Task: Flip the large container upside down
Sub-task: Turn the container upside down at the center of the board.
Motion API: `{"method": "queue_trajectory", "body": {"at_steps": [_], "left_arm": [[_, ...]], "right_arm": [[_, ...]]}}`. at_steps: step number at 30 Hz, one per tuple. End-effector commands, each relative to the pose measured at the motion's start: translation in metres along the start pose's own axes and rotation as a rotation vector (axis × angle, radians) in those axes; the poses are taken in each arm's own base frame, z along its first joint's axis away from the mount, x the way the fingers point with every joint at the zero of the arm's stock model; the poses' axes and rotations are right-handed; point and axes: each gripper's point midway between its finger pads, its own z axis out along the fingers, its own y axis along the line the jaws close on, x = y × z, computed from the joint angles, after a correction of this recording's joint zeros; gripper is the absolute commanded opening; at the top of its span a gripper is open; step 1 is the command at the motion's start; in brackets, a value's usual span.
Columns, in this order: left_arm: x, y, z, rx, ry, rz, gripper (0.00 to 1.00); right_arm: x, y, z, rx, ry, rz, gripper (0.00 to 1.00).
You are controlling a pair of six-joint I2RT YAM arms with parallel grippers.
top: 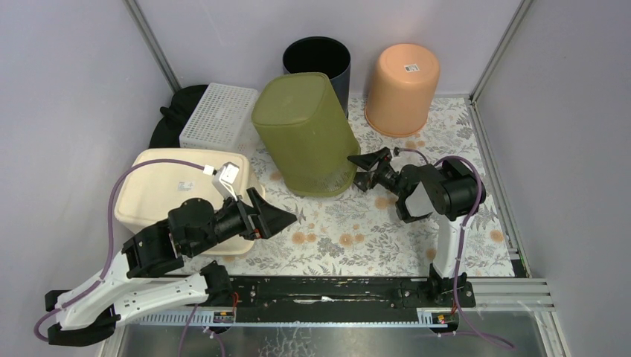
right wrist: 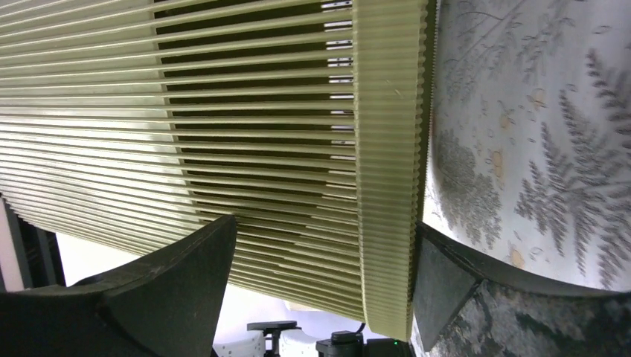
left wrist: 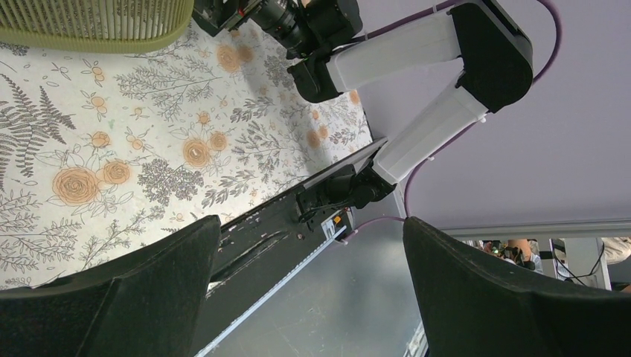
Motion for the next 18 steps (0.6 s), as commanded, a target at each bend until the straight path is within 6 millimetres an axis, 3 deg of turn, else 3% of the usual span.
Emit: {"method": "queue_trajectory", "body": {"at_steps": [1,18], "left_arm": [[-0.004,-0.01,0.003,0.043,-0.016,-0.008,1.0],[0.0,-0.01,0.008,0.041,-0.003,-0.013,1.0]], "right_arm": [[0.004,0.031,-0.014,-0.1,0.017,-0.111,0.88],[0.004,-0.02,-0.058,0.056,-0.034,-0.017,0.95]]}}
